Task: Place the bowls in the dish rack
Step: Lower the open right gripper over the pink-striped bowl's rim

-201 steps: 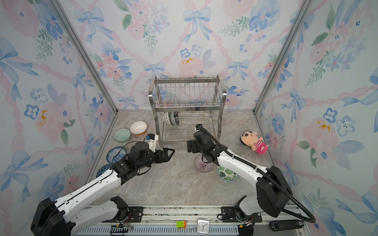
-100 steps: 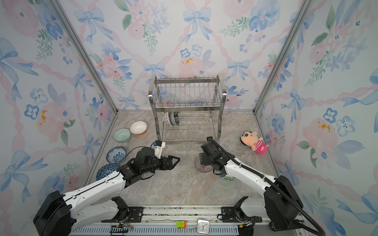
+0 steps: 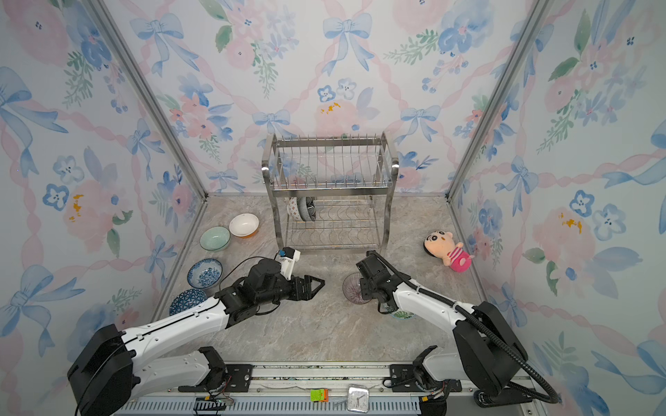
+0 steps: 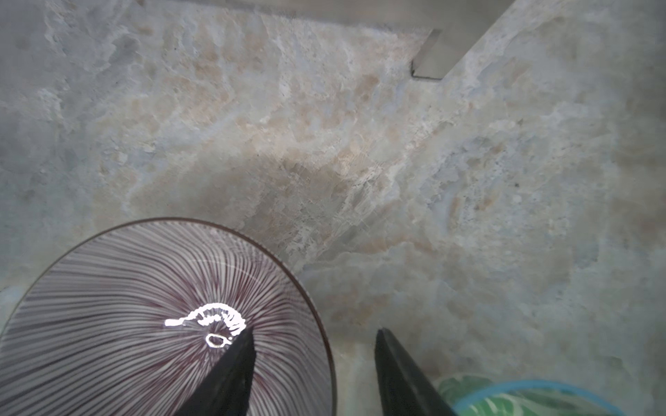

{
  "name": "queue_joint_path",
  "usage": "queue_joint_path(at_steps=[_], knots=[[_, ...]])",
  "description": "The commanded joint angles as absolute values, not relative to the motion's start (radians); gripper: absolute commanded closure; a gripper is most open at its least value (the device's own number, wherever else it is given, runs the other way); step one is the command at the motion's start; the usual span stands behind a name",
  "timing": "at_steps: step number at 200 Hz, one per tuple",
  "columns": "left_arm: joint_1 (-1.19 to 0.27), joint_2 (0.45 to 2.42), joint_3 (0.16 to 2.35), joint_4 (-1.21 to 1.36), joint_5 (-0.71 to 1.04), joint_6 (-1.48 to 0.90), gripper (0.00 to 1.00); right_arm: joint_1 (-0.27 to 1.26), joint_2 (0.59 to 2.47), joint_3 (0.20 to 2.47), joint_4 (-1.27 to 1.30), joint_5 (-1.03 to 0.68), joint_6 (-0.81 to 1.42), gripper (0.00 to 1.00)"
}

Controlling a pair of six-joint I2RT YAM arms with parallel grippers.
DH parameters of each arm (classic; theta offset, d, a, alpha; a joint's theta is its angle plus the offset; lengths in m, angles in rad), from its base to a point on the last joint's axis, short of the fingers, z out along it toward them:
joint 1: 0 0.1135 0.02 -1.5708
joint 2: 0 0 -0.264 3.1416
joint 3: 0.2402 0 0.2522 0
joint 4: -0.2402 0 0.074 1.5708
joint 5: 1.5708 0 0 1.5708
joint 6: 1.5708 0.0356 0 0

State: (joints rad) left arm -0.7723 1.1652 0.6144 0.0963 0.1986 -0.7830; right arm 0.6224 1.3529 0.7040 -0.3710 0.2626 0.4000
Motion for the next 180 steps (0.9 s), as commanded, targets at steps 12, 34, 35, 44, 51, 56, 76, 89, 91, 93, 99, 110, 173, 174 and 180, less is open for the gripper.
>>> queue_joint_path(at_steps=[12, 34, 35, 44, 51, 56, 76, 89, 91, 93, 99, 110, 173, 174, 180], knots=[[-0.778, 1.195, 0.653, 0.097, 0.187, -0.767, 0.02, 0.618, 1.362, 0.685, -0.359, 0.21, 0.397, 0.55], [-0.778, 1.211, 0.666, 0.094, 0.187, -0.767, 0.02, 0.628, 1.371, 0.692, -0.356, 0.199, 0.397, 0.66], [-0.778, 1.211, 0.666, 0.094, 0.186, -0.769, 0.02, 0.629, 1.372, 0.692, -0.356, 0.199, 0.397, 0.67], [-0.777, 1.212, 0.667, 0.094, 0.18, -0.773, 0.02, 0.635, 1.378, 0.698, -0.356, 0.199, 0.395, 0.72], [-0.776, 1.212, 0.67, 0.091, 0.177, -0.775, 0.02, 0.64, 1.383, 0.702, -0.356, 0.199, 0.394, 0.76], [-0.776, 1.209, 0.673, 0.087, 0.175, -0.773, 0.02, 0.646, 1.386, 0.707, -0.355, 0.202, 0.394, 0.79], [-0.774, 1.192, 0.682, 0.058, 0.154, -0.762, 0.02, 0.67, 1.396, 0.732, -0.358, 0.204, 0.394, 0.89], [-0.768, 1.175, 0.683, 0.042, 0.148, -0.755, 0.02, 0.687, 1.404, 0.755, -0.358, 0.202, 0.398, 0.95], [-0.765, 1.173, 0.683, 0.04, 0.147, -0.754, 0.02, 0.691, 1.406, 0.757, -0.358, 0.201, 0.398, 0.95], [-0.763, 1.17, 0.681, 0.037, 0.147, -0.753, 0.02, 0.692, 1.407, 0.763, -0.357, 0.201, 0.4, 0.95], [-0.757, 1.161, 0.678, 0.029, 0.146, -0.751, 0.02, 0.702, 1.414, 0.776, -0.353, 0.201, 0.402, 0.96], [-0.739, 1.145, 0.669, 0.02, 0.147, -0.751, 0.02, 0.714, 1.436, 0.802, -0.345, 0.192, 0.409, 0.96], [-0.615, 1.047, 0.598, -0.01, 0.22, -0.771, 0.02, 0.755, 1.649, 0.991, -0.345, 0.099, 0.421, 0.92], [-0.615, 1.046, 0.598, -0.012, 0.219, -0.77, 0.02, 0.756, 1.649, 0.994, -0.347, 0.098, 0.42, 0.92], [-0.611, 1.04, 0.596, -0.018, 0.217, -0.767, 0.02, 0.755, 1.688, 1.01, -0.357, 0.091, 0.417, 0.9]])
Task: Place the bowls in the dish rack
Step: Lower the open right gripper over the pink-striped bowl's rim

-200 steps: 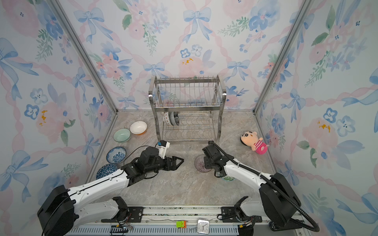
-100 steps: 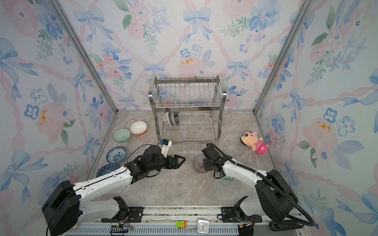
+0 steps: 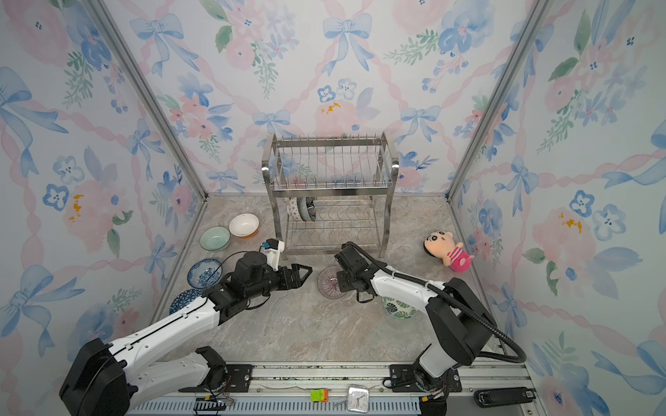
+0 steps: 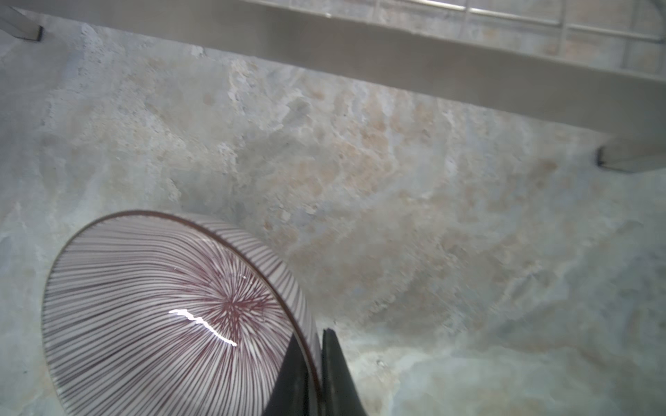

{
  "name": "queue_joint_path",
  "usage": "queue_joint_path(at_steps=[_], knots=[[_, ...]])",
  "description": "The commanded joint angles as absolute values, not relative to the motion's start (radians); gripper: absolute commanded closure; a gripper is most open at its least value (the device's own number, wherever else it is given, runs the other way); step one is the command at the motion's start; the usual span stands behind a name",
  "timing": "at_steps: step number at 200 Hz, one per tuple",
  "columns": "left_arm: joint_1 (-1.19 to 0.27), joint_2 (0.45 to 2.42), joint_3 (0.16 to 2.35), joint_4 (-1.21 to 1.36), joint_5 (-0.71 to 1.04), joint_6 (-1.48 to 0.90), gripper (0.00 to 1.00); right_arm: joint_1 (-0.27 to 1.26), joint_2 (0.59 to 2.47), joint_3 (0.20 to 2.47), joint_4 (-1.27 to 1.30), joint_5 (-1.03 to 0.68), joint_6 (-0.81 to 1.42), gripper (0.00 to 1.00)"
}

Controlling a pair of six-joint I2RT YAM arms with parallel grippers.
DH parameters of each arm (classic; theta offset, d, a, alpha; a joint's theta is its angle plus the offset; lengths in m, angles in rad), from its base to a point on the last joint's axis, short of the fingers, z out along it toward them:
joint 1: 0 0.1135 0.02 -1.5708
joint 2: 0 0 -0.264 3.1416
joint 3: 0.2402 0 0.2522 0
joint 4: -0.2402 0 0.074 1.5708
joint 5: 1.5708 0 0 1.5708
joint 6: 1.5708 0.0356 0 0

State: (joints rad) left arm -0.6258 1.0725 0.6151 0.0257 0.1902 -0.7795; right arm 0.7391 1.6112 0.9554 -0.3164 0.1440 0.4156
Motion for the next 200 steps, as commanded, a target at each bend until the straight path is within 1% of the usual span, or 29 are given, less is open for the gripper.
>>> queue_joint_path(at_steps=[1, 32, 42, 46, 71, 106, 122, 125, 139, 162, 200], knots=[[-0.61, 1.039, 0.597, -0.018, 0.217, -0.766, 0.02, 0.755, 1.691, 1.013, -0.359, 0.091, 0.416, 0.9], [-0.593, 1.025, 0.592, -0.029, 0.222, -0.764, 0.02, 0.758, 1.739, 1.074, -0.413, 0.088, 0.398, 0.8], [-0.591, 1.022, 0.593, -0.032, 0.222, -0.765, 0.02, 0.759, 1.736, 1.083, -0.421, 0.09, 0.395, 0.71], [-0.588, 1.021, 0.594, -0.033, 0.222, -0.765, 0.02, 0.758, 1.734, 1.088, -0.427, 0.092, 0.394, 0.7], [-0.579, 1.02, 0.595, -0.039, 0.225, -0.761, 0.02, 0.758, 1.711, 1.113, -0.455, 0.115, 0.381, 0.69], [-0.558, 1.014, 0.605, -0.061, 0.23, -0.746, 0.02, 0.764, 1.673, 1.143, -0.503, 0.168, 0.356, 0.6], [-0.548, 1.004, 0.603, -0.065, 0.235, -0.744, 0.02, 0.778, 1.66, 1.151, -0.524, 0.201, 0.345, 0.58], [-0.546, 1.001, 0.602, -0.067, 0.235, -0.743, 0.02, 0.781, 1.633, 1.152, -0.527, 0.207, 0.345, 0.57], [-0.536, 0.987, 0.594, -0.07, 0.236, -0.742, 0.02, 0.804, 1.602, 1.158, -0.537, 0.241, 0.339, 0.51], [-0.514, 0.969, 0.579, -0.07, 0.245, -0.745, 0.02, 0.845, 1.567, 1.166, -0.544, 0.288, 0.333, 0.49], [-0.454, 0.948, 0.551, -0.063, 0.301, -0.762, 0.02, 0.909, 1.597, 1.196, -0.517, 0.271, 0.346, 0.45]])
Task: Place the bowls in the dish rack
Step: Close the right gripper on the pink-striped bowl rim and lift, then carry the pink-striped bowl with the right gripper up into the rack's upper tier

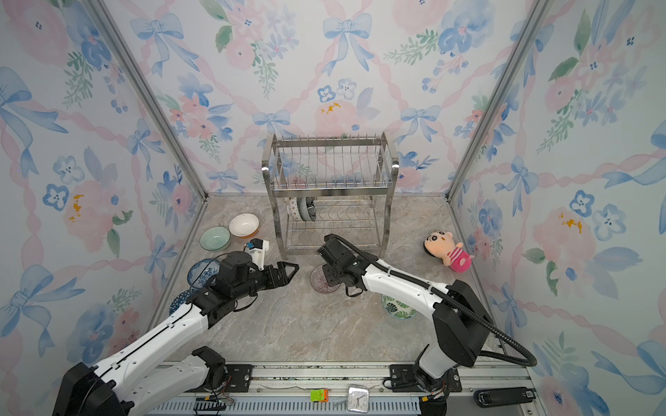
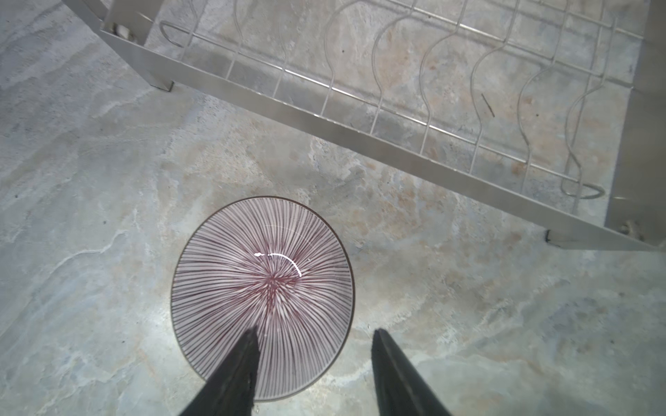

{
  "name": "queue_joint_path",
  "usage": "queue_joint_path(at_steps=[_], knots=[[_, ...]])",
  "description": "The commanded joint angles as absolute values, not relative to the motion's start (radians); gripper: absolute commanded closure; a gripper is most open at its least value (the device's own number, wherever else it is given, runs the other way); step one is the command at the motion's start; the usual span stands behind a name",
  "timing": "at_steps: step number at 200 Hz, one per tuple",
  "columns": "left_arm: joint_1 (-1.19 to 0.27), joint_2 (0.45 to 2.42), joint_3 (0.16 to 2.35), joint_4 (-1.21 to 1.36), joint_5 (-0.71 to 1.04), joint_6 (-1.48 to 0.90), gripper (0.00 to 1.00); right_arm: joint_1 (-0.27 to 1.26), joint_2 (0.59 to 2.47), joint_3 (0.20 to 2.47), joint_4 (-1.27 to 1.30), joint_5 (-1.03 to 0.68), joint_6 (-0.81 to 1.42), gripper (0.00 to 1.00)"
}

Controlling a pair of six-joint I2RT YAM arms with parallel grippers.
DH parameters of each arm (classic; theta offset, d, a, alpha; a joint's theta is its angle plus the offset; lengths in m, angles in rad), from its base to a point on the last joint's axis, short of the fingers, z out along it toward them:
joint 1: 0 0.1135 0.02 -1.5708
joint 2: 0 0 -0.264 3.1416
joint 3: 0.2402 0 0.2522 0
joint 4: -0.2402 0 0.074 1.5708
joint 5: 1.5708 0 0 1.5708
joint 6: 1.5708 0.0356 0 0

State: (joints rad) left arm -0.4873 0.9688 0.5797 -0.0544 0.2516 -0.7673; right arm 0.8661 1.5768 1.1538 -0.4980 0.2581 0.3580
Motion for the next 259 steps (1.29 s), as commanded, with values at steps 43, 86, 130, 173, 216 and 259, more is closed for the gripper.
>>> queue_joint_path(at_steps=[43, 86, 130, 173, 216, 259], knots=[[-0.373, 0.922, 0.514, -0.061, 0.381, -0.777, 0.02, 0.993, 1.74, 1.266, -0.467, 0.203, 0.373, 0.46], [-0.306, 0.894, 0.466, -0.055, 0.443, -0.801, 0.02, 1.018, 1.844, 1.319, -0.476, 0.195, 0.383, 0.51], [-0.29, 0.871, 0.437, -0.052, 0.453, -0.807, 0.02, 1.017, 1.891, 1.316, -0.48, 0.205, 0.381, 0.63], [-0.29, 0.872, 0.441, -0.052, 0.456, -0.804, 0.02, 1.016, 1.913, 1.331, -0.504, 0.24, 0.367, 0.81], [-0.29, 0.877, 0.455, -0.052, 0.461, -0.8, 0.02, 1.016, 1.854, 1.322, -0.495, 0.243, 0.35, 0.94], [-0.293, 0.866, 0.487, -0.052, 0.471, -0.785, 0.02, 0.983, 1.72, 1.243, -0.396, 0.164, 0.344, 0.99]])
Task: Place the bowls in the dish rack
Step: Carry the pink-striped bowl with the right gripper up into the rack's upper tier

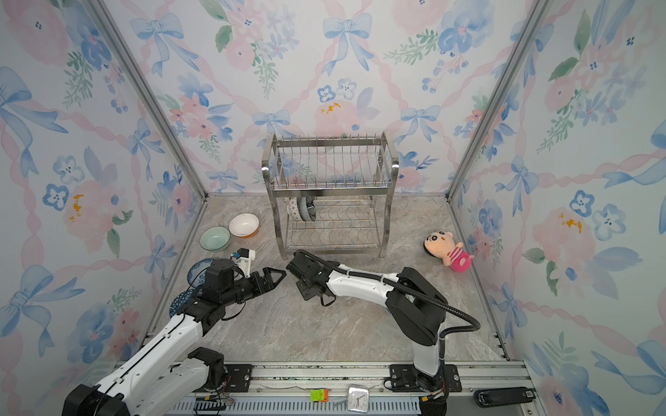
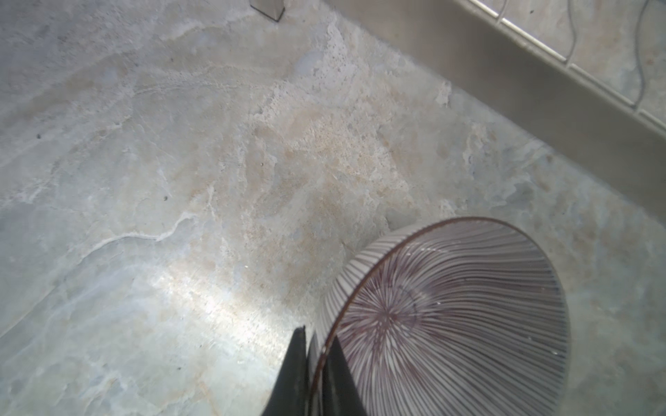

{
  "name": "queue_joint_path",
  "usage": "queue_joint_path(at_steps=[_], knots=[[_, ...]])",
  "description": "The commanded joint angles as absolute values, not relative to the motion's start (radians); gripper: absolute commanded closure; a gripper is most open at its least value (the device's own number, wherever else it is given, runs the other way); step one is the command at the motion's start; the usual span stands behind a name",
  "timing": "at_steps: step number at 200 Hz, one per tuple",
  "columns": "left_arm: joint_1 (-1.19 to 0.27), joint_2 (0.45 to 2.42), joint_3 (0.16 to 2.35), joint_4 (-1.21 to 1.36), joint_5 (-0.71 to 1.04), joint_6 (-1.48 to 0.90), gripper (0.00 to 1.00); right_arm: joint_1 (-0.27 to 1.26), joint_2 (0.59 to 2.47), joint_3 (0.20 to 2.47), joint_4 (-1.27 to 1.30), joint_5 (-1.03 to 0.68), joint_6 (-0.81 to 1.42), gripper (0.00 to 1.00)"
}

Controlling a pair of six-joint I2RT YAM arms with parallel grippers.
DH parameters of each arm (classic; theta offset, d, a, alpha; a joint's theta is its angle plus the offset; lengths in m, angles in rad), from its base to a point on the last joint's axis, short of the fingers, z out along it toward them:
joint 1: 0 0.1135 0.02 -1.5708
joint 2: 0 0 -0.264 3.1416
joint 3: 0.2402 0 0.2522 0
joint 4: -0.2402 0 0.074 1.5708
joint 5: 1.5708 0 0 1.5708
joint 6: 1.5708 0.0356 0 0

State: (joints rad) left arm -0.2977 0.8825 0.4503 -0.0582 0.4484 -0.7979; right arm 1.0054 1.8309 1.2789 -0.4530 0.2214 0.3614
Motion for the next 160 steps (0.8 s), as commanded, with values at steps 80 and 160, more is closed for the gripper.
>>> queue_joint_path(at_steps=[80, 160], knots=[[-0.447, 0.969, 0.599, 0.0, 0.378, -0.781, 0.02, 0.758, 1.405, 0.94, 0.117, -0.085, 0.438, 1.0], [-0.578, 1.179, 0.78, 0.097, 0.108, -0.782, 0.02, 0.606, 1.49, 0.946, 0.406, -0.192, 0.474, 1.0]])
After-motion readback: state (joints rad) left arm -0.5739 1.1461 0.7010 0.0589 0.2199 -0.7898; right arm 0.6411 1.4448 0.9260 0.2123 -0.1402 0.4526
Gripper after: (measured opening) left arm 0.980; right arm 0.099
